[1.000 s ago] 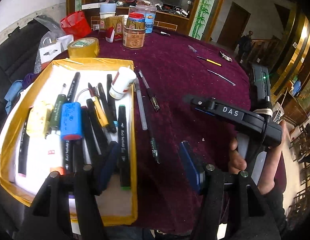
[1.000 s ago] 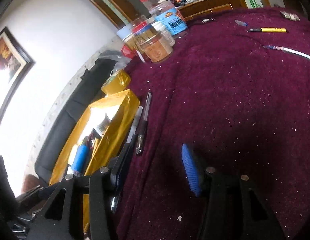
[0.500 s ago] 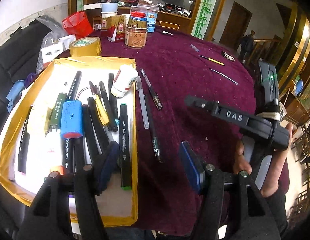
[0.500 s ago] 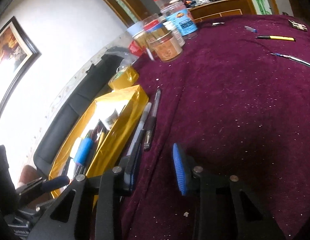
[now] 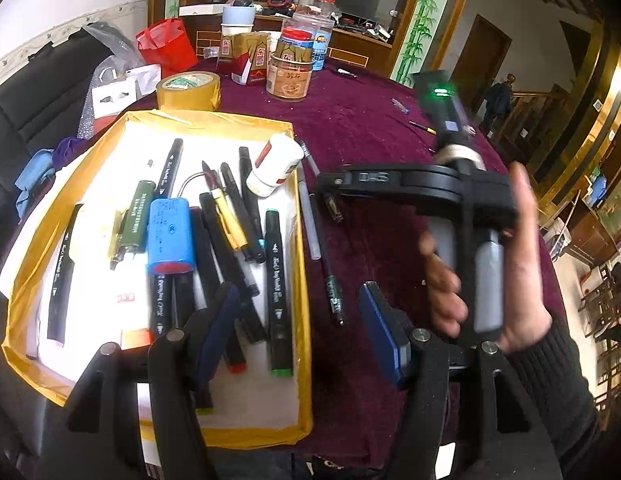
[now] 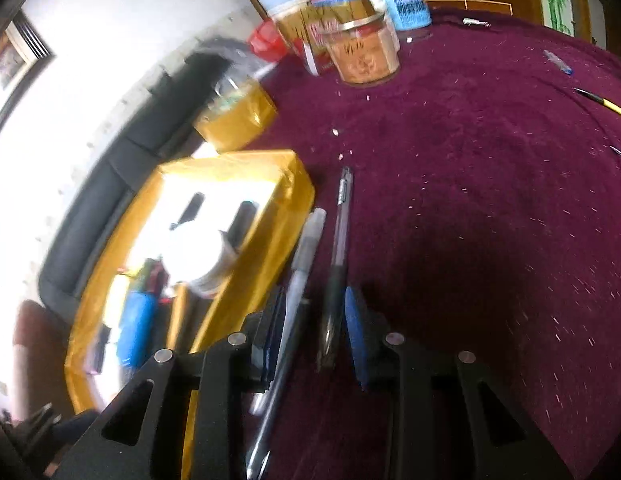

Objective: Organize rigid objects
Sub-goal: 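Grasp a clear pen with the right tool while the left tool grasps a black pen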

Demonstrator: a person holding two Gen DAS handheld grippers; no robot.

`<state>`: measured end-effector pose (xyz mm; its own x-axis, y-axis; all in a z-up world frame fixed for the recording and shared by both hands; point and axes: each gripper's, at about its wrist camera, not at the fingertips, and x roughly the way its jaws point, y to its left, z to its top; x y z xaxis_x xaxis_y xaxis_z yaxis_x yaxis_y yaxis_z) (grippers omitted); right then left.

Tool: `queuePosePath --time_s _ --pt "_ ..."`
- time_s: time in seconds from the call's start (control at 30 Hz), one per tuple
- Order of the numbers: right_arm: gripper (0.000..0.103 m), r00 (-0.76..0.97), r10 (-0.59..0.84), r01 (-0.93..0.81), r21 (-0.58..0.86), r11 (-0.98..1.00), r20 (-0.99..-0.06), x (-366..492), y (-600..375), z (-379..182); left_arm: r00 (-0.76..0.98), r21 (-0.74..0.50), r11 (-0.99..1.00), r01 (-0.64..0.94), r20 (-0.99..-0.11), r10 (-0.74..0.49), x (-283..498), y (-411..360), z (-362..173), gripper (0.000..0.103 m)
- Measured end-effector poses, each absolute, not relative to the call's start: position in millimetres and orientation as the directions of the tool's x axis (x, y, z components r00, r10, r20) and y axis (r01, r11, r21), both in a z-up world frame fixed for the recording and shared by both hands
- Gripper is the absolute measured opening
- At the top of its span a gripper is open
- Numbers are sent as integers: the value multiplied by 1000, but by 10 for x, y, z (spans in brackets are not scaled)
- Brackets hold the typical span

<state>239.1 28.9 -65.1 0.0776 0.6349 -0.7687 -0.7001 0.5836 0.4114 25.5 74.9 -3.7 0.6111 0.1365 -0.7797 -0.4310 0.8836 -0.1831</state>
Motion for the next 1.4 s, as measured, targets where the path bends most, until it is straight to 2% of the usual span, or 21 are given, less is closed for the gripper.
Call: queuePosePath --time_s 0.1,0.13,0.2,0.3,0.53,0.63,0.77,0.87,0.9,0.93,1.2,1.27,1.33,1.4 --pt "23 147 602 -728 326 603 -785 2343 409 -692 611 -188 883 -431 -781 131 244 780 -48 61" --pt "13 175 583 -738 286 611 -794 2316 440 -687 610 -193 882 -431 -782 127 247 785 -55 61" --pt "10 213 549 -756 219 616 -809 2274 458 -675 608 -199 883 -425 -785 116 259 779 -66 61" --pt "10 196 555 -754 238 613 -808 2313 286 -615 610 -192 892 -409 -784 111 283 739 -48 61" --pt "10 257 642 -703 316 637 -723 2485 -655 -427 599 -191 926 -325 -799 45 522 506 -21 61" --pt "10 246 686 -652 407 640 -684 2603 -954 -513 562 -203 933 -296 -827 -2 775 465 -50 61" --pt "10 242 705 -619 454 641 -667 2676 -1032 -540 489 -203 931 -304 -872 -31 1135 548 -148 60" --pt "10 242 713 -624 457 634 -658 2664 -1025 -503 421 -192 924 -331 -906 -37 1345 610 -293 41" --pt "10 244 714 -626 456 633 -656 2647 -1021 -493 391 -175 920 -350 -920 -26 1400 629 -350 29" --pt "10 245 718 -628 457 630 -652 2640 -1012 -486 363 -148 915 -375 -932 -2 1443 647 -411 24" --pt "10 246 729 -633 463 620 -639 2609 -990 -462 274 -15 910 -414 -955 109 1605 581 -594 21" --pt "10 247 728 -632 463 622 -640 2607 -987 -458 263 14 912 -411 -956 133 1628 572 -621 18" --pt "10 249 729 -629 465 623 -638 2611 -991 -454 256 70 915 -398 -949 184 1633 531 -638 8" --pt "10 249 728 -625 468 625 -639 2614 -997 -459 263 105 924 -369 -941 212 1617 450 -656 8"
